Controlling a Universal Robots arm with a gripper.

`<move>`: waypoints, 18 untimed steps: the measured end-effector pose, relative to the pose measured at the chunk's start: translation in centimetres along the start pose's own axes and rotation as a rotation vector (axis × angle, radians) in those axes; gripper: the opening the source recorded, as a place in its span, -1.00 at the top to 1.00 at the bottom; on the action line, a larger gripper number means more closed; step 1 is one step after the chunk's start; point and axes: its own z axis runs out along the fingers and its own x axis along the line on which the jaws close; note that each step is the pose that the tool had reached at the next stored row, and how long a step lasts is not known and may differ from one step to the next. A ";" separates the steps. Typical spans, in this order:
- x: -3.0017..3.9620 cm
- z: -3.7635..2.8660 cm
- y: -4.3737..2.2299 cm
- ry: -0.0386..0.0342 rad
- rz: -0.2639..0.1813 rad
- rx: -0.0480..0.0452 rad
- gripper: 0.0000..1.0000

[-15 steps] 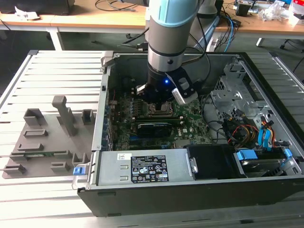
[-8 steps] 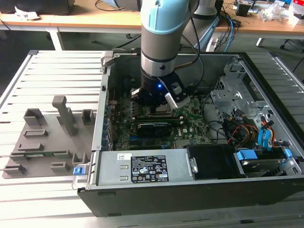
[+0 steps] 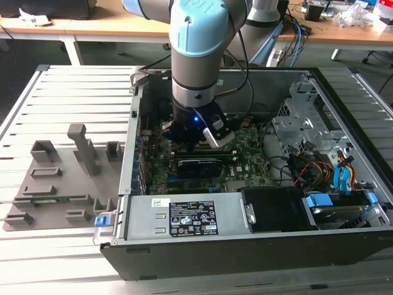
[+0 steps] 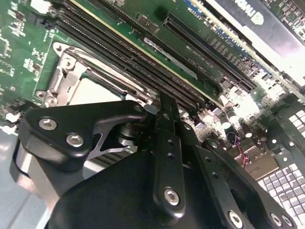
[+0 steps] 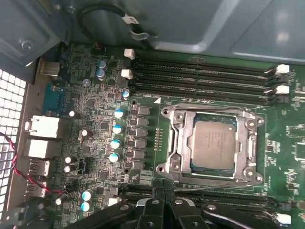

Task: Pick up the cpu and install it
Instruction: 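Install the second cpu locking lever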

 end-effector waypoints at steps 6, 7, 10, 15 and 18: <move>0.15 0.87 0.15 0.0039 -0.029 -0.0018 0.79; 0.17 0.96 0.23 0.0045 -0.034 -0.0027 0.79; 0.16 1.34 0.63 0.0052 -0.053 -0.0168 0.79; 0.15 1.67 0.70 0.0072 -0.073 -0.0252 0.79; 0.15 1.68 0.71 0.0084 -0.079 -0.0247 0.79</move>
